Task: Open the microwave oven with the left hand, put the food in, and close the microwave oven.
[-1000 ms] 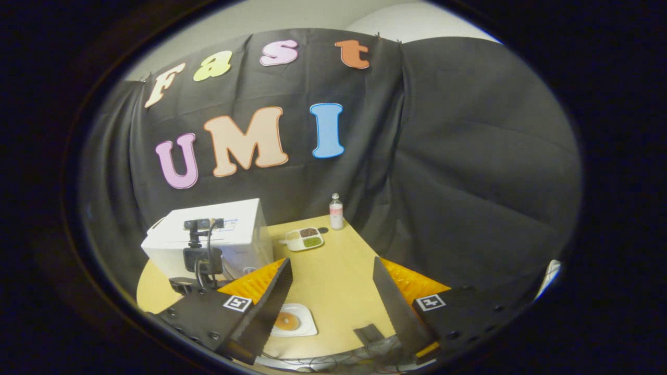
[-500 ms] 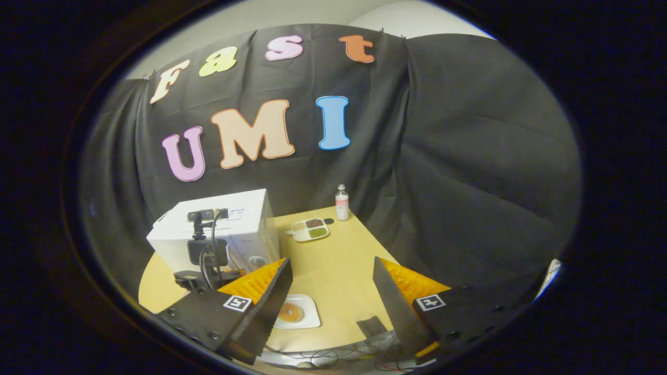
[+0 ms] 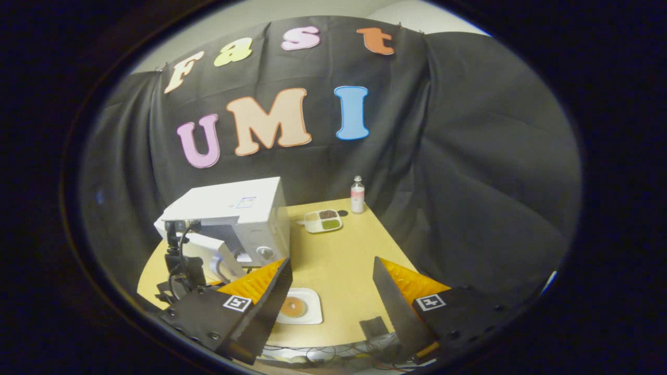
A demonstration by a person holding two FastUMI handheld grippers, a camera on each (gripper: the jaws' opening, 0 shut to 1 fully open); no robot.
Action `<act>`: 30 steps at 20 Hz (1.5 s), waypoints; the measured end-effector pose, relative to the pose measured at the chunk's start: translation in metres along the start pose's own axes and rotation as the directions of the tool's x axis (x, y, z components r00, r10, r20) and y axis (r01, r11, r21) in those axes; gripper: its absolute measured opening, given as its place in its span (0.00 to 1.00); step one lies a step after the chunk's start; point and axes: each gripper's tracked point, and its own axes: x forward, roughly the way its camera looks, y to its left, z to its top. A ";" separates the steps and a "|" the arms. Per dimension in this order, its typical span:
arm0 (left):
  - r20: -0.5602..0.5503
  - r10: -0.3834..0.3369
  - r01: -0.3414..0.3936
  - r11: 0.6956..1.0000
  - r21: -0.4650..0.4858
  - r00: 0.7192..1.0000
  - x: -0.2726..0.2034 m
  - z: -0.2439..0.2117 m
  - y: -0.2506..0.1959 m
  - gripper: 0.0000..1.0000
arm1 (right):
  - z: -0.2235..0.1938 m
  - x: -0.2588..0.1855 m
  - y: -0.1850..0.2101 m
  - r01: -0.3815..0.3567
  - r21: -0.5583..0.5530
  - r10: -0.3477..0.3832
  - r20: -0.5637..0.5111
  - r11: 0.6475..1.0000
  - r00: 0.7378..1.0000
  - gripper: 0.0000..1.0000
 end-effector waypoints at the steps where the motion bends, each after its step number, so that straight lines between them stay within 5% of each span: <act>1: 0.000 0.005 -0.005 1.000 0.012 1.000 -0.004 -0.003 0.002 0.08 | 0.000 0.002 0.004 -0.019 -0.009 0.019 -0.002 1.000 1.000 0.98; 11: 0.031 0.086 -0.078 0.978 -0.193 0.996 -0.059 -0.029 0.031 0.29 | -0.015 0.010 0.035 -0.198 -0.088 0.195 -0.047 0.976 0.980 0.98; 14: 0.048 0.152 -0.138 0.966 -0.219 0.987 -0.083 -0.035 0.051 0.46 | -0.021 0.012 0.039 -0.237 -0.112 0.231 -0.067 0.965 0.971 0.98; 17: 0.065 0.235 -0.214 0.948 -0.236 0.970 -0.108 -0.042 0.073 0.52 | -0.025 0.011 0.044 -0.277 -0.115 0.270 -0.074 0.954 0.960 0.98; 20: 0.081 0.303 -0.270 0.920 -0.284 0.949 -0.136 -0.047 0.096 0.83 | -0.027 0.011 0.050 -0.316 -0.119 0.308 -0.078 0.941 0.948 0.98; 22: 0.086 0.336 -0.293 0.899 -0.325 0.938 -0.151 -0.052 0.110 0.92 | -0.031 0.011 0.051 -0.334 -0.126 0.326 -0.081 0.934 0.942 0.98; 30: 0.066 0.459 -0.397 0.825 -0.401 0.886 -0.204 -0.077 0.164 0.92 | -0.039 0.022 0.077 -0.352 -0.151 0.339 -0.107 0.924 0.935 0.97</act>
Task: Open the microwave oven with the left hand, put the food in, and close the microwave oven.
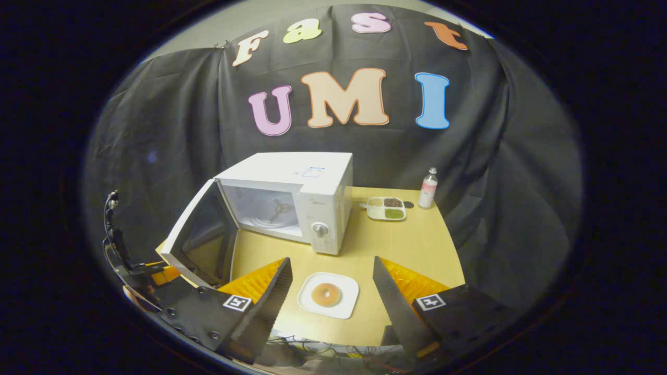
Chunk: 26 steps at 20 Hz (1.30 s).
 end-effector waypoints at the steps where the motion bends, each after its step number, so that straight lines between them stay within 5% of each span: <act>1: -0.002 0.007 -0.007 1.000 -0.008 1.000 -0.002 0.000 0.011 0.92 | -0.001 0.003 0.006 0.004 0.002 -0.004 0.000 1.000 1.000 0.97; 7: -0.022 -0.023 0.021 0.996 -0.091 1.000 -0.004 0.006 0.063 0.92 | -0.010 0.033 0.048 0.019 0.016 -0.018 -0.046 1.000 0.999 0.98; 15: -0.035 -0.039 0.035 0.995 -0.096 0.999 0.006 0.022 0.132 0.92 | -0.041 0.068 0.061 0.162 0.079 -0.150 -0.139 0.984 0.979 0.98; 21: -0.020 0.047 -0.049 0.996 -0.074 0.999 0.016 0.040 0.188 0.92 | -0.102 0.087 0.052 0.202 0.063 -0.170 -0.334 0.977 0.927 0.98; 26: 0.035 0.206 -0.201 0.973 -0.117 0.978 0.009 0.065 0.218 0.91 | -0.146 0.111 0.035 0.197 0.096 -0.128 -0.484 0.976 0.866 0.99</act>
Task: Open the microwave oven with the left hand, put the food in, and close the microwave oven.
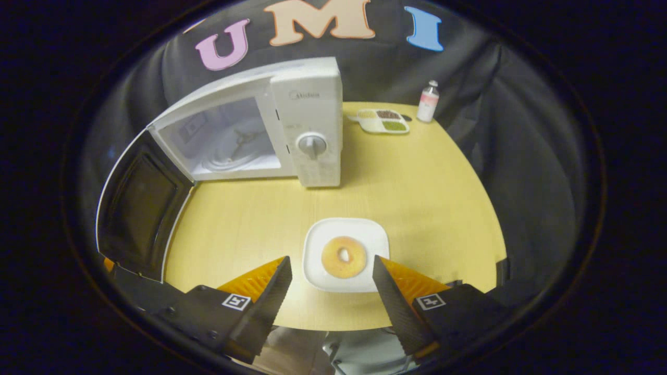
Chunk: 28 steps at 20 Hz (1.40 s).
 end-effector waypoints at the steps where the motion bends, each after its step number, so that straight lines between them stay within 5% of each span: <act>1: 0.015 0.037 -0.037 0.999 -0.008 0.999 -0.003 0.006 0.005 0.91 | -0.005 0.007 -0.003 -0.010 0.007 0.010 -0.033 1.000 0.999 0.99; 7: 0.157 0.211 -0.204 0.977 -0.059 0.965 -0.024 0.053 0.012 0.91 | -0.026 0.055 -0.019 -0.030 -0.008 0.028 -0.222 1.000 0.975 0.93; 16: 0.228 0.324 -0.305 0.945 -0.116 0.918 -0.042 0.072 0.008 0.90 | -0.043 0.081 -0.012 -0.083 -0.060 0.060 -0.319 0.995 0.946 0.93; 21: 0.241 0.301 -0.294 0.954 -0.066 0.923 -0.034 0.085 0.000 0.91 | -0.041 0.089 -0.012 -0.060 -0.064 0.038 -0.306 0.996 0.951 0.92; 25: 0.232 0.203 -0.200 0.979 -0.035 0.951 0.001 0.102 -0.026 0.90 | -0.042 0.087 -0.010 -0.023 -0.047 0.009 -0.291 0.999 0.957 0.83; 26: 0.226 0.173 -0.173 0.985 -0.019 0.959 0.009 0.104 -0.032 0.90 | -0.044 0.084 -0.007 -0.014 -0.038 0.002 -0.293 0.999 0.956 0.73; 28: 0.202 0.104 -0.109 0.994 0.014 0.974 0.027 0.105 -0.044 0.87 | -0.046 0.072 0.004 -0.003 0.004 0.004 -0.286 1.000 0.958 0.73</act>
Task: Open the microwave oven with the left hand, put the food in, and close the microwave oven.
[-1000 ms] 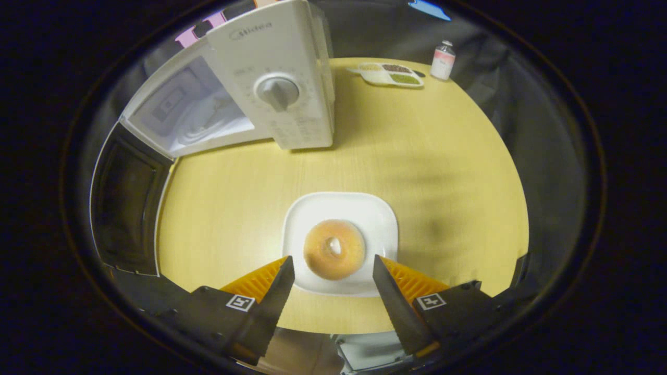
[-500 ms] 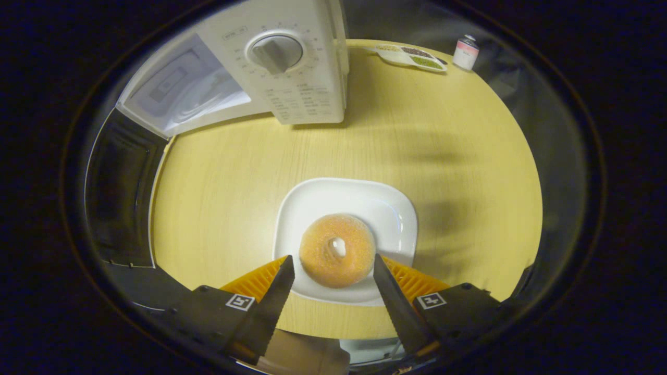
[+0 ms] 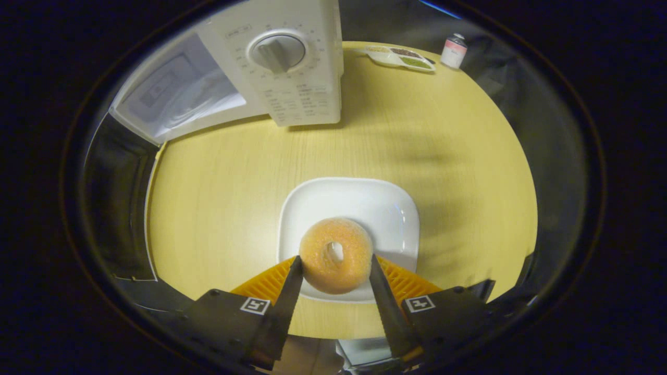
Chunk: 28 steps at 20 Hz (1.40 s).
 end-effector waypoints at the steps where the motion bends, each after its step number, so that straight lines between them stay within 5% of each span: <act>1: -0.014 -0.035 0.035 0.999 0.010 0.999 0.007 -0.001 -0.007 0.90 | -0.003 -0.005 0.009 -0.011 0.019 0.011 0.007 1.000 1.000 0.78; 5: -0.045 -0.140 0.142 0.989 0.039 0.989 0.032 0.002 -0.027 0.90 | -0.011 -0.032 0.051 -0.033 -0.009 0.034 0.062 0.999 0.997 0.72; 8: -0.056 -0.209 0.212 0.975 0.067 0.976 0.048 0.004 -0.039 0.90 | -0.011 -0.047 0.102 -0.098 -0.041 0.102 0.118 0.994 0.988 0.78; 12: -0.046 -0.300 0.303 0.945 0.119 0.953 0.057 0.011 -0.057 0.90 | -0.003 -0.052 0.172 -0.179 -0.047 0.185 0.184 0.983 0.965 0.73; 13: -0.048 -0.320 0.324 0.938 0.126 0.946 0.057 0.012 -0.062 0.90 | 0.002 -0.053 0.188 -0.206 -0.036 0.209 0.204 0.978 0.956 0.78; 17: -0.058 -0.395 0.399 0.909 0.124 0.917 0.052 0.011 -0.078 0.90 | 0.045 -0.059 0.242 -0.306 0.031 0.277 0.347 0.952 0.896 0.73; 24: -0.070 -0.443 0.449 0.885 0.123 0.894 0.052 0.008 -0.083 0.90 | 0.134 -0.045 0.271 -0.443 0.259 0.235 0.569 0.858 0.788 0.72; 28: -0.087 -0.463 0.471 0.873 0.130 0.882 0.048 0.005 -0.082 0.90 | 0.169 -0.020 0.265 -0.449 0.348 0.174 0.598 0.823 0.782 0.72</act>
